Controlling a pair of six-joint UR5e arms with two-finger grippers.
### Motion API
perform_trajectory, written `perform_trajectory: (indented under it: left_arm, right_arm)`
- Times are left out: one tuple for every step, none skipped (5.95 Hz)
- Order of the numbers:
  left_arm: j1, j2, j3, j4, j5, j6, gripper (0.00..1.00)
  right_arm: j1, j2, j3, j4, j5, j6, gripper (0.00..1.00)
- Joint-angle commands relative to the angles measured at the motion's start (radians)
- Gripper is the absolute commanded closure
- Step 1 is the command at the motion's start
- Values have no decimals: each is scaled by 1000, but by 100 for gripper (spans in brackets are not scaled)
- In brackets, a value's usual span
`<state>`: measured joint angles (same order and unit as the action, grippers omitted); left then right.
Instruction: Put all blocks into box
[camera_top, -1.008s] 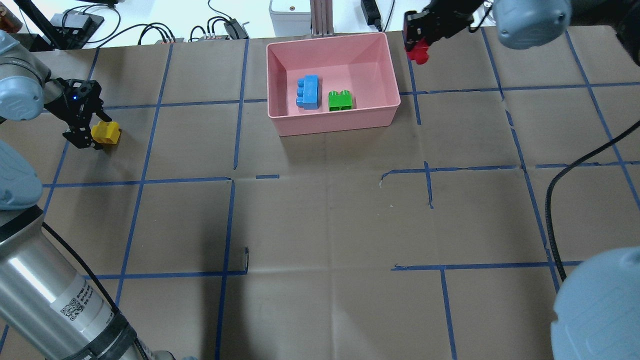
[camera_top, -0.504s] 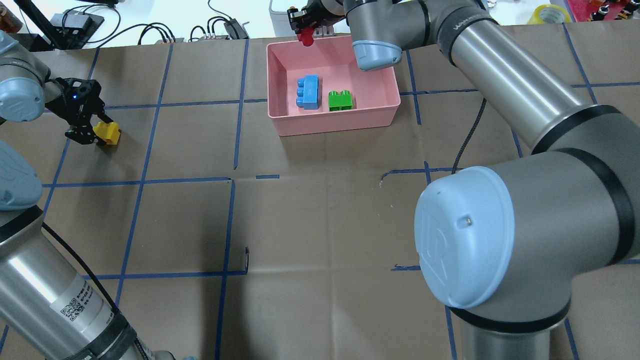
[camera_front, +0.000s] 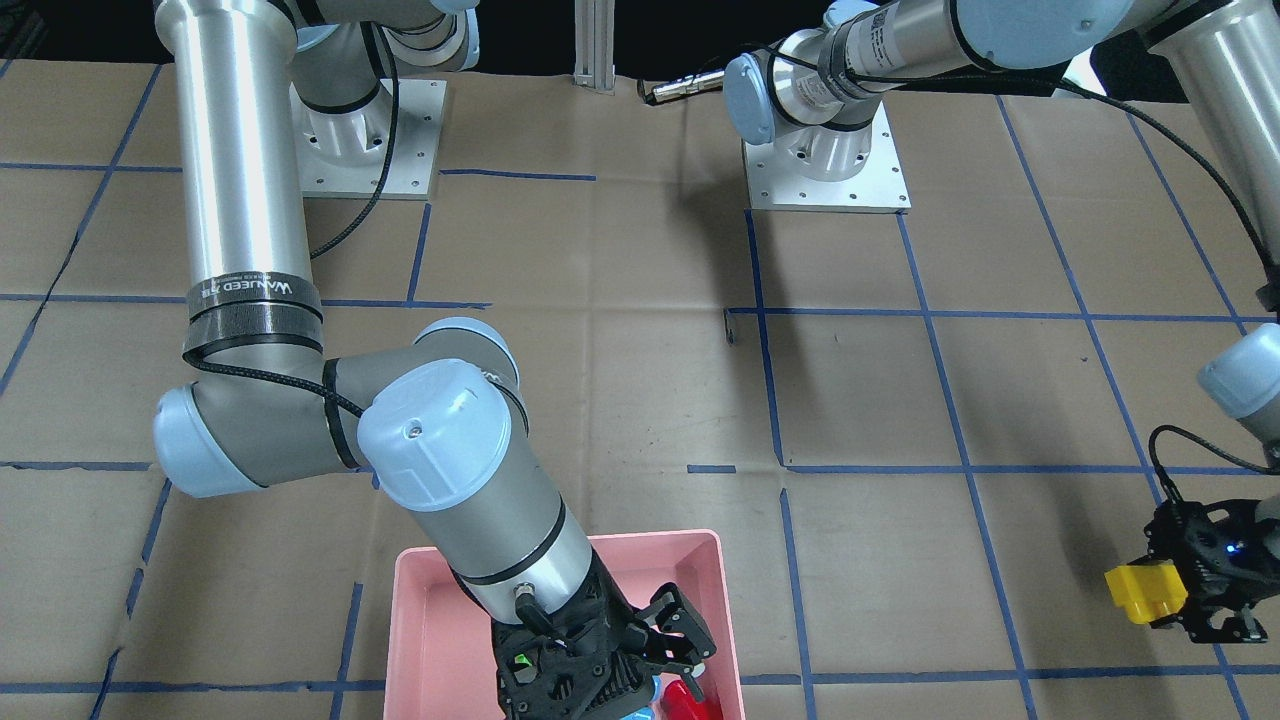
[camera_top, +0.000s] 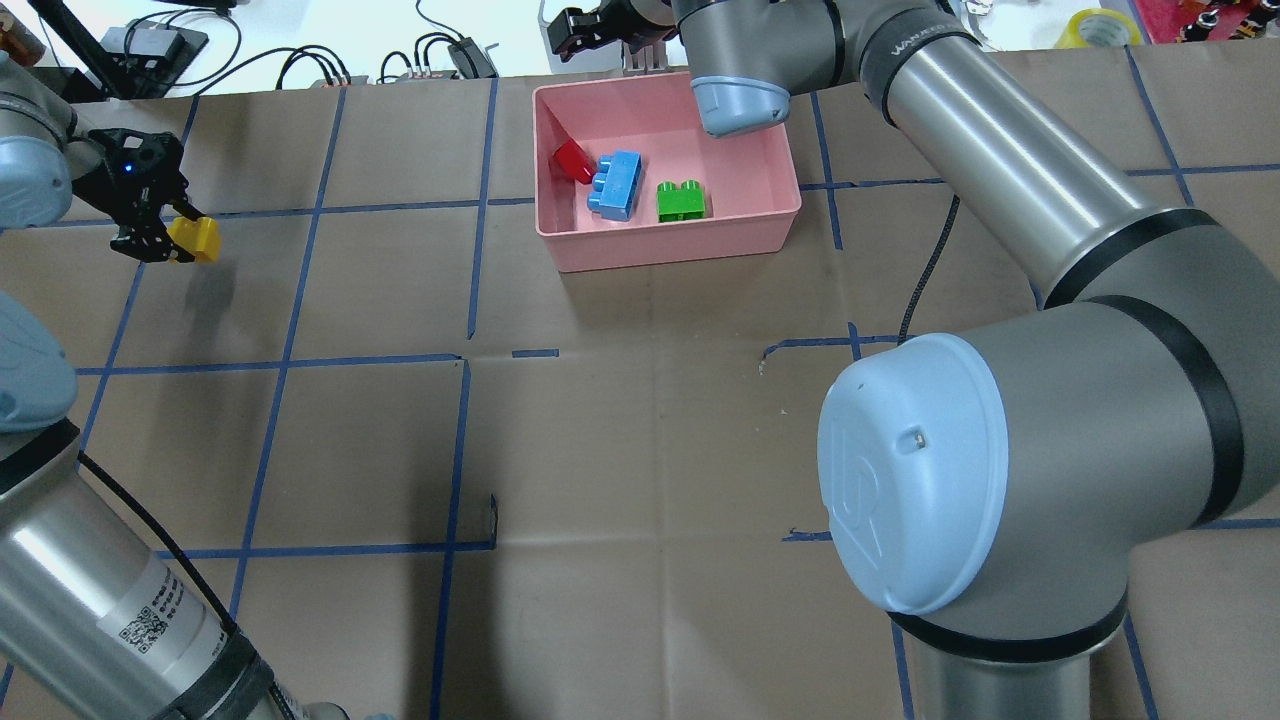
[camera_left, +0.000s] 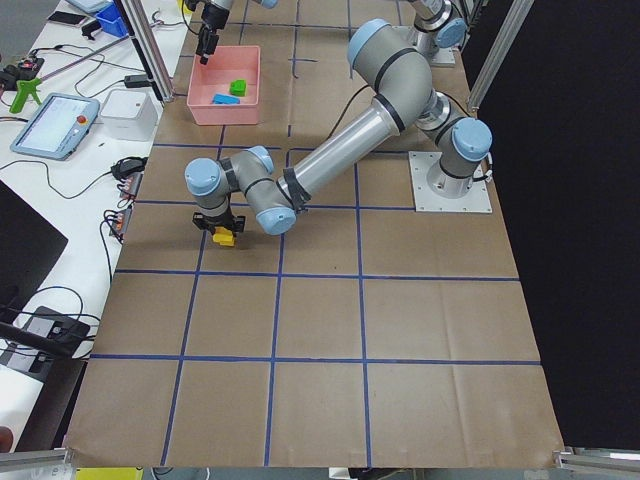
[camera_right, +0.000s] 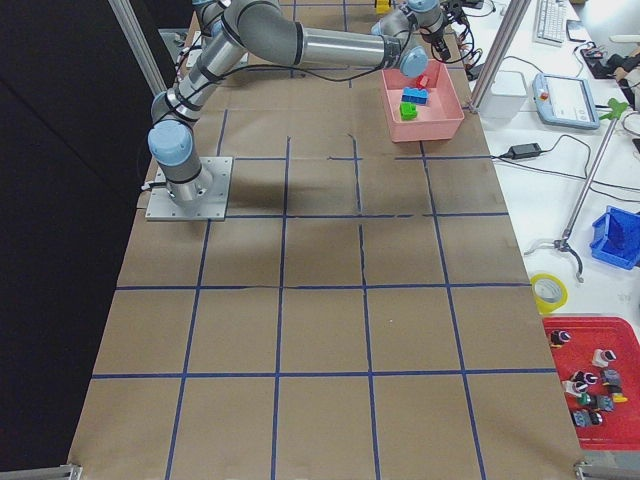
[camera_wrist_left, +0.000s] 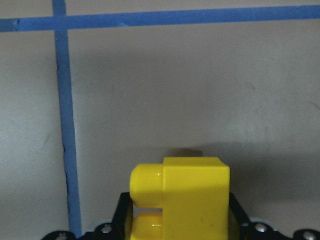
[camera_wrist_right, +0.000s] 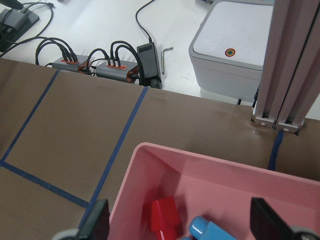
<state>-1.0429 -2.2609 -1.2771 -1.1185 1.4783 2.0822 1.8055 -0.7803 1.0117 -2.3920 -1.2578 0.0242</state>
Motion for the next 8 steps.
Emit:
perform_trajectory:
  left_arm:
    - [-22, 125, 4, -12, -4, -235, 96]
    - [-75, 167, 7, -30, -4, -462, 97]
    - [-142, 193, 21, -37, 2, -733, 97]
    - [-198, 202, 48, -90, 4, -965, 97]
    - [-276, 205, 114, -186, 11, -1187, 97]
    - [-352, 190, 196, -284, 20, -1454, 97]
    - [-446, 170, 265, -358, 17, -1728, 97]
    - [-520, 144, 284, -374, 8, -1977, 97]
  right_arm:
    - [-53, -107, 18, 238, -33, -60, 0]
    - [-119, -208, 16, 478, -52, -178, 0]
    - [-165, -309, 24, 708, -60, -191, 0]
    - [-173, -391, 28, 855, -166, -191, 0]
    - [-167, -461, 57, 942, -272, -187, 0]
    - [-166, -529, 147, 999, -290, -172, 0]
    - [-166, -641, 274, 987, -284, -162, 0]
    - [-169, -719, 360, 990, -284, -162, 0]
